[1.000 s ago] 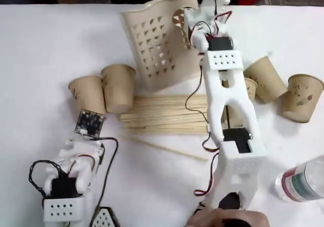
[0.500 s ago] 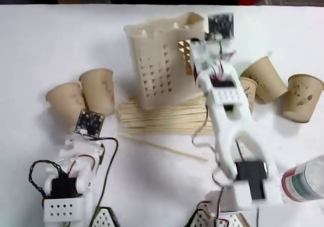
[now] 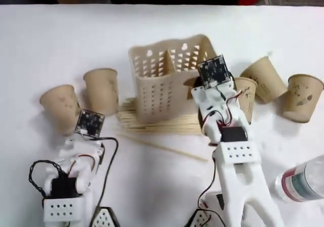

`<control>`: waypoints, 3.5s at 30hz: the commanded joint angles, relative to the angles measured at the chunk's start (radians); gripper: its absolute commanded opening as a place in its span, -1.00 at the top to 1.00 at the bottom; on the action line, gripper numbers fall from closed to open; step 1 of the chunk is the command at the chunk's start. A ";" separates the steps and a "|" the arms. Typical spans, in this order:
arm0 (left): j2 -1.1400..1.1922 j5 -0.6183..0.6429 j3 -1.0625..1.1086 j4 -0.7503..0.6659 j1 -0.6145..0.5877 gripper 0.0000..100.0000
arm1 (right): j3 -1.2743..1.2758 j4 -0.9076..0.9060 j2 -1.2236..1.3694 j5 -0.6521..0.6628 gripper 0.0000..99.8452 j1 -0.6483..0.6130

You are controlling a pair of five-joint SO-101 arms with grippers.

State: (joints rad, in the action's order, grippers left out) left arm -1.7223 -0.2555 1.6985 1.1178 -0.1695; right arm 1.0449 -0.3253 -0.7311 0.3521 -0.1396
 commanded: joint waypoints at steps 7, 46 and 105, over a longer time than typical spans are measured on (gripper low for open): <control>-0.007 0.011 0.000 0.003 0.010 0.73 | -0.267 -0.559 -0.047 0.026 0.49 -0.004; -0.007 0.011 0.000 0.003 0.010 0.73 | 0.210 -0.200 -0.297 -0.034 0.32 0.012; -0.007 0.011 0.000 0.003 0.010 0.73 | 0.215 -0.842 -1.030 0.169 0.87 0.116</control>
State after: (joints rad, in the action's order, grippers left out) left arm -1.7223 -0.2555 1.6985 1.1178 -0.1695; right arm 1.3073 -1.0986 -1.6993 0.4273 -0.0522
